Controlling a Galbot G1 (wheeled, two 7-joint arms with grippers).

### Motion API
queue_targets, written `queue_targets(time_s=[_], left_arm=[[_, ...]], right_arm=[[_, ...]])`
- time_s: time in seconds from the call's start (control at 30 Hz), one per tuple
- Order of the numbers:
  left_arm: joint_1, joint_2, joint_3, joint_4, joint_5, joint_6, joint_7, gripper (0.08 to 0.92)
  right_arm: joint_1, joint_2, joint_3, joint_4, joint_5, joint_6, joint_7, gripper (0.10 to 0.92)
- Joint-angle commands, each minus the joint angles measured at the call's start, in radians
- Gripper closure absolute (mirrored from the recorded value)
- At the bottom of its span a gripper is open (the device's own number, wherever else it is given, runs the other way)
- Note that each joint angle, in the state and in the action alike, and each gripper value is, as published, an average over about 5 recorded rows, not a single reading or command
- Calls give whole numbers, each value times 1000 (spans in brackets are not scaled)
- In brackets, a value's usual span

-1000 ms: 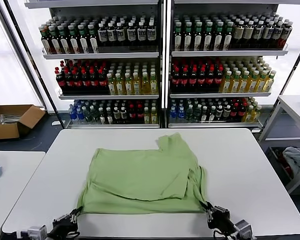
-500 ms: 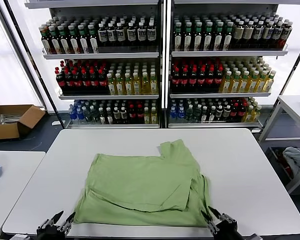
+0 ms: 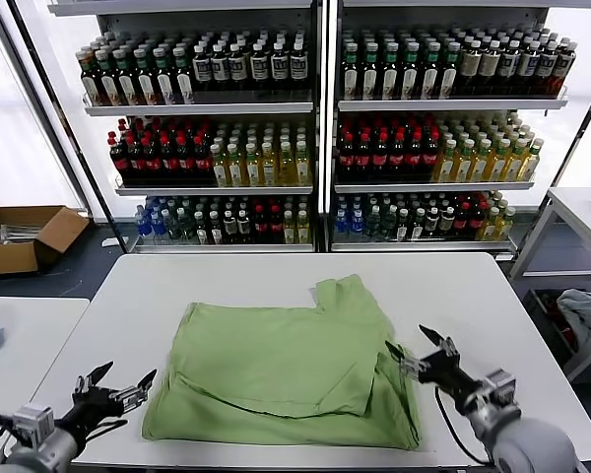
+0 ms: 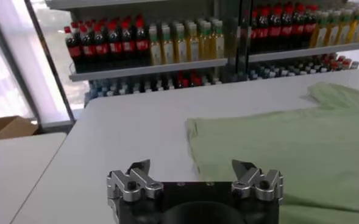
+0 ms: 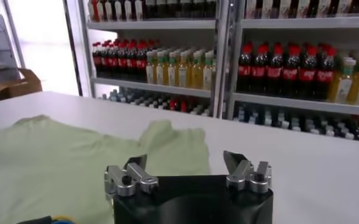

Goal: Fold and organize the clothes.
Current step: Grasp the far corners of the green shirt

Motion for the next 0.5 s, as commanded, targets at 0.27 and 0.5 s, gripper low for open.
queue_targets(time_s=[0.27, 0.5], left_arm=[[-645, 165, 432, 551, -67, -59, 58, 177], [-770, 137, 552, 690, -62, -75, 55, 177]], right_arm=[[590, 153, -367, -573, -1, -26, -97, 203], [663, 223, -415, -716, -19, -45, -85, 203]])
